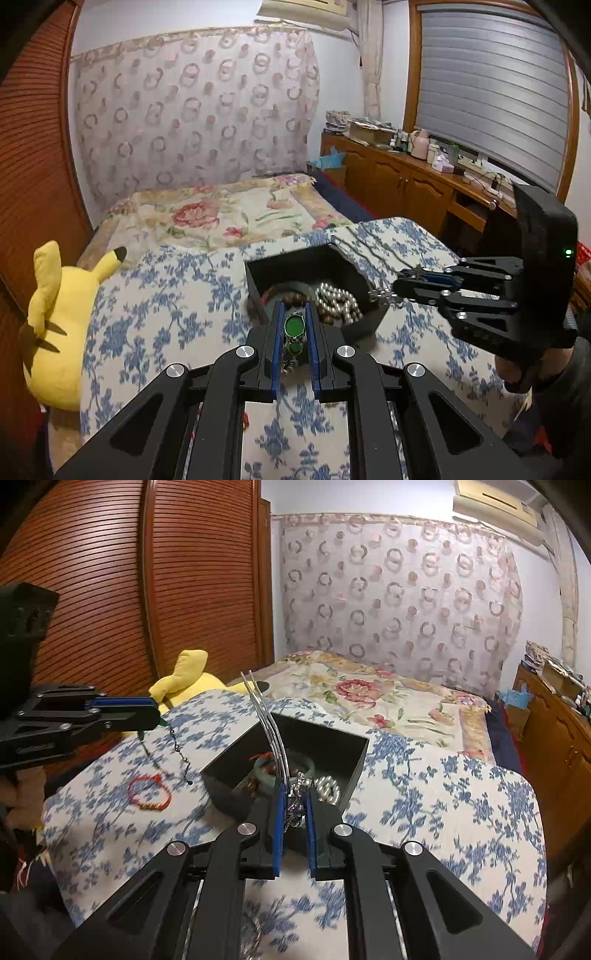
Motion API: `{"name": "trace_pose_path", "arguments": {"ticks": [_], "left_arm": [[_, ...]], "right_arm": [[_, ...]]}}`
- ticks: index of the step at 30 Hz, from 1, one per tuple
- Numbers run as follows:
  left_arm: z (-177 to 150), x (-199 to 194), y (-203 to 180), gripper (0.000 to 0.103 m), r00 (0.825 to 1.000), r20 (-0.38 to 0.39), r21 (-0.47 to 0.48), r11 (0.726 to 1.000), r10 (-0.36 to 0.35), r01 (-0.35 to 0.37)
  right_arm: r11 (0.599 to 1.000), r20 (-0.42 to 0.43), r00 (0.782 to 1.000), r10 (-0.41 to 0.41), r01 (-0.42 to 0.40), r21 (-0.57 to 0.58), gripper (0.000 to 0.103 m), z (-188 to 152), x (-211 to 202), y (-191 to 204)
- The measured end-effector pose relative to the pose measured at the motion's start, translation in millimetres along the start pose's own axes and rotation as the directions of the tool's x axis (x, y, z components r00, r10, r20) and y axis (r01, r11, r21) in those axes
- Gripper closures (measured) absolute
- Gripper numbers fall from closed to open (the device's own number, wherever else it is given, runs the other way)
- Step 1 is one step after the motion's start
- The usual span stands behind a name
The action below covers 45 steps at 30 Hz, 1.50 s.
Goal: Organize jewelry
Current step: 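Carry the brooch and combs over the black box and open both tools, then move both tools back toward the remaining jewelry on the bedspread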
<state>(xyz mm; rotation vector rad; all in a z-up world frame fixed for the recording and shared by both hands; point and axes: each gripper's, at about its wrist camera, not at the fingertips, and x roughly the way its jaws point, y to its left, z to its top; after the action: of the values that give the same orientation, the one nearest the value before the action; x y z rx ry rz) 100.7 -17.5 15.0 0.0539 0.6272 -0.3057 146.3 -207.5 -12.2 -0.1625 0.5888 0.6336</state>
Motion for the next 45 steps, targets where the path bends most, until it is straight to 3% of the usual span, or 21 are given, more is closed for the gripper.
{"name": "trace_pose_path", "arguments": {"ticks": [6, 18, 21, 36, 40, 42, 45], "left_arm": [[19.7, 9.2, -1.2, 0.092, 1.0, 0.014, 0.007, 1.0, 0.009, -0.009], [34.2, 35.6, -3.2, 0.092, 1.0, -0.006, 0.0, 1.0, 0.012, -0.012], [34.9, 43.3, -2.3, 0.092, 1.0, -0.015, -0.005, 1.0, 0.011, -0.011], [43.8, 73.5, -4.1, 0.092, 0.999, -0.05, -0.029, 1.0, 0.011, -0.012], [41.7, 71.4, -5.3, 0.085, 0.999, -0.046, -0.03, 0.999, 0.02, -0.021], [39.9, 69.3, -6.1, 0.075, 0.999, -0.043, -0.025, 0.999, 0.024, -0.025], [34.4, 62.2, -6.4, 0.069, 0.999, -0.037, -0.017, 1.0, 0.026, -0.026]], "right_arm": [[1.0, -0.023, 1.0, 0.001, 0.0, 0.024, 0.091, 11.8, 25.9, -9.4], [0.996, -0.117, 0.991, 0.063, -0.055, 0.07, 0.087, 0.5, 60.9, -12.8], [0.995, -0.103, 0.993, 0.063, -0.055, 0.08, 0.079, 0.6, 56.3, -16.8], [0.997, -0.055, 0.998, 0.016, -0.011, 0.078, 0.071, -18.1, 19.0, -27.1], [0.996, -0.043, 0.999, 0.016, -0.012, 0.091, 0.071, -22.5, 10.2, -27.5], [0.996, -0.038, 0.999, 0.017, -0.013, 0.092, 0.071, -24.4, 6.4, -27.1], [0.996, -0.035, 0.999, 0.012, -0.009, 0.09, 0.071, -28.6, -0.2, -25.5]]}}
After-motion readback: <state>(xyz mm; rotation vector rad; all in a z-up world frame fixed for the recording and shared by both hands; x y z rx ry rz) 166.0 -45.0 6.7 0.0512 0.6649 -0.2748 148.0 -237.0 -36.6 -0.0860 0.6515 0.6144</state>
